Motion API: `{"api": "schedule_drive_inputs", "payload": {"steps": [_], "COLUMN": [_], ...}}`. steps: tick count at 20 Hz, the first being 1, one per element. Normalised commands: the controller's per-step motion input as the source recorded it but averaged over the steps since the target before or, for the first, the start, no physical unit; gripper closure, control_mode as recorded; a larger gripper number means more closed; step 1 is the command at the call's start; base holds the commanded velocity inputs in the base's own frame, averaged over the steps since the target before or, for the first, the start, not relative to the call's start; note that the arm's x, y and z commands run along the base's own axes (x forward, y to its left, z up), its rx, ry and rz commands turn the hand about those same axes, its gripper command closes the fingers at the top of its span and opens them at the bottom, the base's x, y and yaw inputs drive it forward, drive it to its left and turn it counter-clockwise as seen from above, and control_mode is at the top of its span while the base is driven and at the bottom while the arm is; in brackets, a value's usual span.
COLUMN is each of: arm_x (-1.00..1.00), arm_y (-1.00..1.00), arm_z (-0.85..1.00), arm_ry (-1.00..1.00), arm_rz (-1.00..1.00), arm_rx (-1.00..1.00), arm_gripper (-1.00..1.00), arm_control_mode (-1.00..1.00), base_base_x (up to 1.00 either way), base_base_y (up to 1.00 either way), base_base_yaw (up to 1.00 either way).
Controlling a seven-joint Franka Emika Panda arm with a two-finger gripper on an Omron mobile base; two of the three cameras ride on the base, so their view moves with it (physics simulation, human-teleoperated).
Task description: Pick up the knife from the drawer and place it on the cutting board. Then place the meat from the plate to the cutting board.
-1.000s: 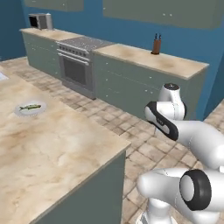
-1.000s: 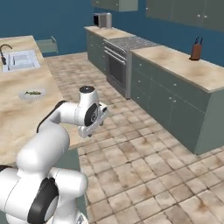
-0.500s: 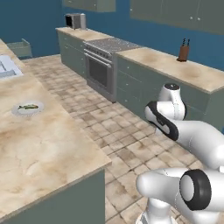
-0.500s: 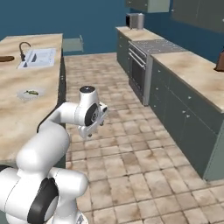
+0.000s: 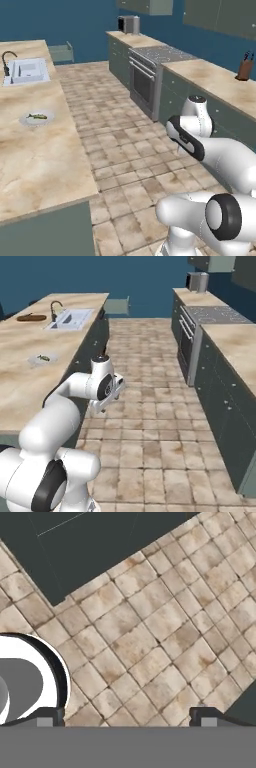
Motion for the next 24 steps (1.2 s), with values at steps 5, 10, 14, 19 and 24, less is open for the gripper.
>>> {"api": "schedule_drive_inputs", "payload": {"steps": [5,10,14,19,24], "arm_x": [0.00,0.00,0.00,0.00,0.00], "arm_y": [0.00,0.00,0.00,0.00,0.00], "arm_z": [0.00,0.00,0.00,0.00,0.00], "arm_ry": [0.00,0.00,0.00,0.00,0.00], "arm_rz": [0.00,0.00,0.00,0.00,0.00], "arm_rx": [0.00,0.00,0.00,0.00,0.00], "arm_gripper": [-1.00,-1.00,-1.00,-1.00,-1.00], "arm_control_mode": [1.00,1.00,1.00,1.00,1.00], "base_base_x": [0.48,0.52,0.59,0.60,0.60], "base_base_y": [-0.60,-0.53,-0.41,-0.40,-0.37], "base_base_yaw": [0.44,0.46,0.49,0.50,0.52]}}
